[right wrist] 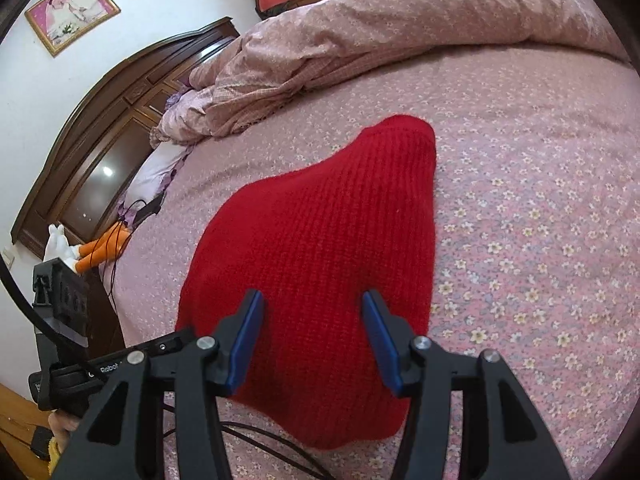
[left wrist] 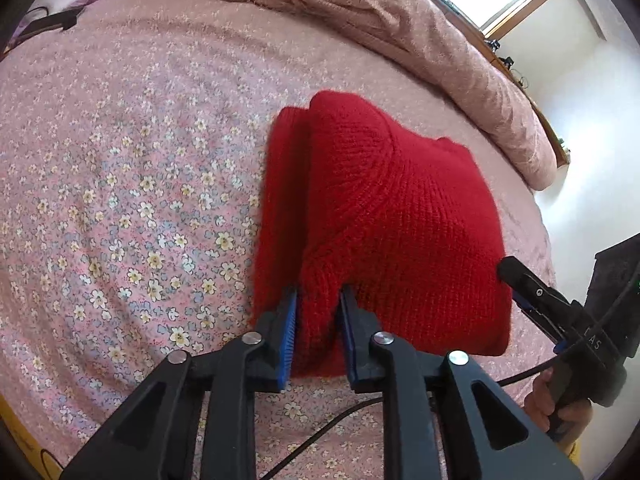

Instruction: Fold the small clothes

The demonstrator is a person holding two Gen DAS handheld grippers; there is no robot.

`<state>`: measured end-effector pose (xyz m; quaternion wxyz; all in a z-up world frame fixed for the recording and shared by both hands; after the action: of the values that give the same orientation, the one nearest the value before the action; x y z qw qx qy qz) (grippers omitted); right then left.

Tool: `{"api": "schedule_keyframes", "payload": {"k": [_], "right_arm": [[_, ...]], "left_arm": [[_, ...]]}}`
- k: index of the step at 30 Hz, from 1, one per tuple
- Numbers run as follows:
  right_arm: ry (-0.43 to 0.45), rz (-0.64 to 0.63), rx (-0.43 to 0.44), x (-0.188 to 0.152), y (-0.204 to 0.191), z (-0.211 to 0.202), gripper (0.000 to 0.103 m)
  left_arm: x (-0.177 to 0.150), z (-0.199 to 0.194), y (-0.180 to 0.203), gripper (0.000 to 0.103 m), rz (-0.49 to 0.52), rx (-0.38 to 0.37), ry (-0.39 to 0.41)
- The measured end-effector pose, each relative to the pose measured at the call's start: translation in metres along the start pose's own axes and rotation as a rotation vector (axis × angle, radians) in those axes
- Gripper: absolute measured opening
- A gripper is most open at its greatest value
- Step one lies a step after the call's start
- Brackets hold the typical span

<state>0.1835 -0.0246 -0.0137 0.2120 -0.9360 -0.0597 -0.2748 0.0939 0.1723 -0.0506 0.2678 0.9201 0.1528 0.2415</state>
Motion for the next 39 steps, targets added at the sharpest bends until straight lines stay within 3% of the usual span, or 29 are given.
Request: {"api": "schedule_keyframes", "payload": {"k": [6,11,16,22,26,32,39], "right_arm": [[0.007,0.096,0.061,0.001,0.015,-0.015,0.079],[-0.054,0.191,0.089,-0.005,0.038,-0.007,0.081],[-0.095,0.256,0.138,-0.015,0.052,0.013,0.086],[-0.13,0.257,0.19,-0.016,0.052,0.034,0.093],[-0.157,0.237,0.209,-0.018,0.05,0.049,0.094],[-0.167,0.247,0.287,-0.022,0.044,0.065,0.092],[-0.146,0.29,0.374,-0.024,0.048,0.05,0.073]], "left_arm": [[0.007,-0.012,0.005,0.022,-0.058,-0.03,0.024],[0.018,-0.006,0.006,0.03,-0.064,-0.061,0.044],[0.02,0.015,0.004,0.042,-0.083,-0.088,0.014],[0.021,0.027,-0.006,0.06,-0.127,-0.138,0.02],[0.02,0.036,-0.009,0.064,-0.172,-0.216,0.007],[0.018,0.044,-0.007,0.064,-0.156,-0.287,-0.009],[0.019,0.043,0.007,0.055,-0.105,-0.305,-0.028]]}}
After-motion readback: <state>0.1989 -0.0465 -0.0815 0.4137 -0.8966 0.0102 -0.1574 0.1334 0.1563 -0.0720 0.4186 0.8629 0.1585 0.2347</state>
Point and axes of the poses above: each gripper's, at about its wrist camera, not at the fingertips, and z roughly the way its jaws point, y to its right, x to its top, the point moved 5 cm from there along z, roughly the way its jaws point, and after that the axes turned 8 degrees about -x, right-handed, at the moved point
